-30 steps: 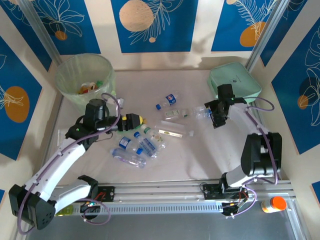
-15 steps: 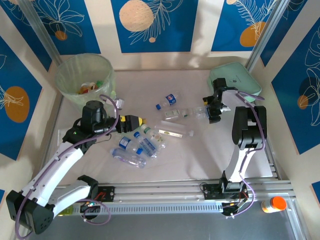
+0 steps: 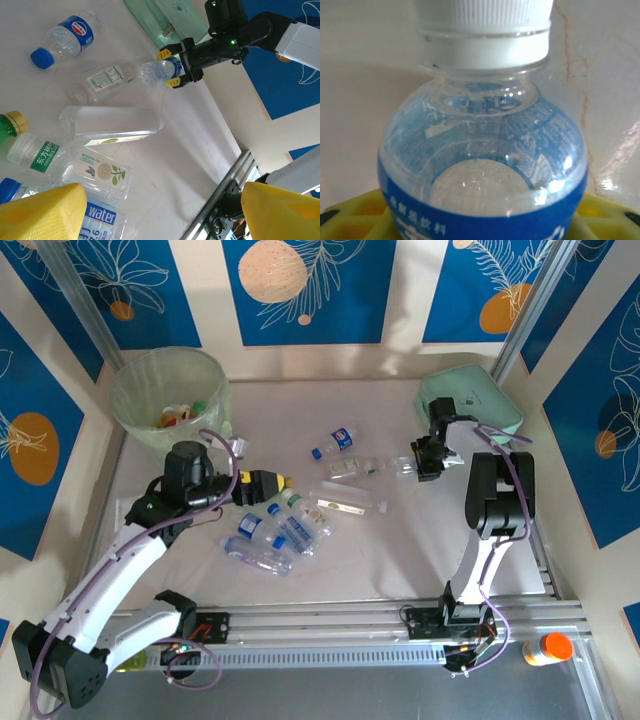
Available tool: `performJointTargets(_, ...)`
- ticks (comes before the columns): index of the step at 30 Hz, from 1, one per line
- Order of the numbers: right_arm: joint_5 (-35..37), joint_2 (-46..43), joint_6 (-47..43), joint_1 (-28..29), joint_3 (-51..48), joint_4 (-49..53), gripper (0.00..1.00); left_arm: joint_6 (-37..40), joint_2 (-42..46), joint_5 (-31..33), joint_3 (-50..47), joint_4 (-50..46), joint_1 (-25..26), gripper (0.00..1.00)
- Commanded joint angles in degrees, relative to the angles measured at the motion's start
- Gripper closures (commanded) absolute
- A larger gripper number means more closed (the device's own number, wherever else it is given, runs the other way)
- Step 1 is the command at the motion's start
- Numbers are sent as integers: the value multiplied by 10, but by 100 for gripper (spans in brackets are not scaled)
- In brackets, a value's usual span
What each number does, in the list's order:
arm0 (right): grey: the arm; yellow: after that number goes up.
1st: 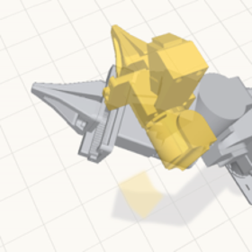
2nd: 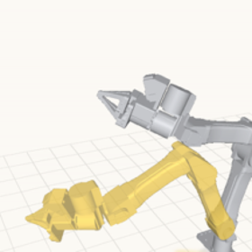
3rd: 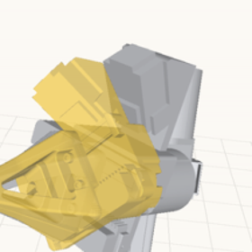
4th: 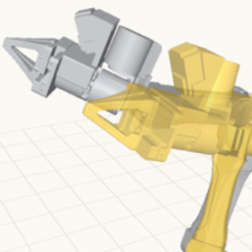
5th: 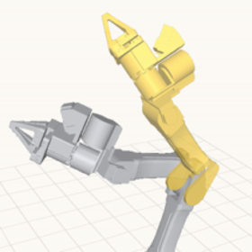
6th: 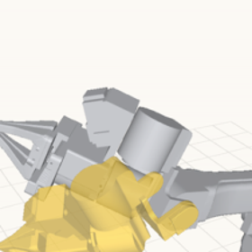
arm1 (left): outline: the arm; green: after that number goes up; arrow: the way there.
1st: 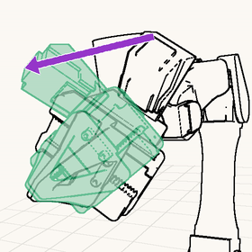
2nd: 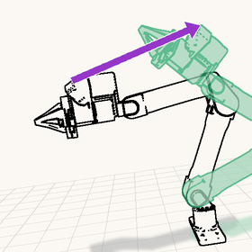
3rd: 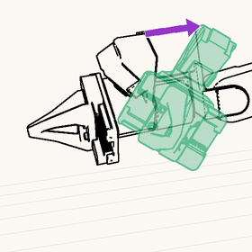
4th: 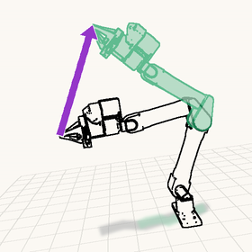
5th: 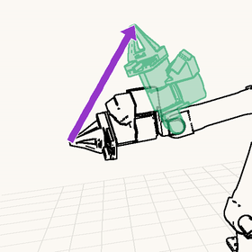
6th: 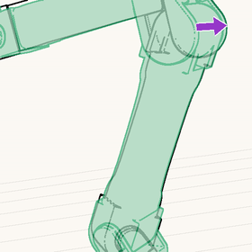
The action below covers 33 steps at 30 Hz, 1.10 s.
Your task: Put the plastic bottles in the bin
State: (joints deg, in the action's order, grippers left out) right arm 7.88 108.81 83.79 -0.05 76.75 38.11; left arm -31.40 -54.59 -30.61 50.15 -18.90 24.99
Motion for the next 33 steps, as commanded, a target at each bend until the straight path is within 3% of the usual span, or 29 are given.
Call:
performJointTargets(1, -10, -43, -6, -11, -24, 8, 50, 11, -3, 19, 5, -8, 4, 19)
performJointTargets(6, -21, -121, -38, -20, -61, -2, 50, 10, -1, 25, 5, -11, 6, 16)
performJointTargets(12, -71, -226, -162, -2, -98, -25, 50, 2, 0, 102, 34, -58, 20, 8)
performJointTargets(16, -107, -303, -274, 35, -104, -25, 50, -19, -12, 136, 46, -76, 37, 0)
performJointTargets(21, -155, -405, -361, 117, -135, -70, 50, -39, -35, 177, 48, -57, 90, 1)
performJointTargets(25, -158, -455, -378, 193, -137, -81, 50, -64, -64, 124, 47, 12, 121, 1)
performJointTargets(29, -173, -475, -405, 246, -127, -90, 50, -70, -71, 17, 3, 182, 140, 1)
performJointTargets(33, -173, -482, -431, 284, -117, -90, 50, -71, -88, -24, -5, 274, 178, 1)
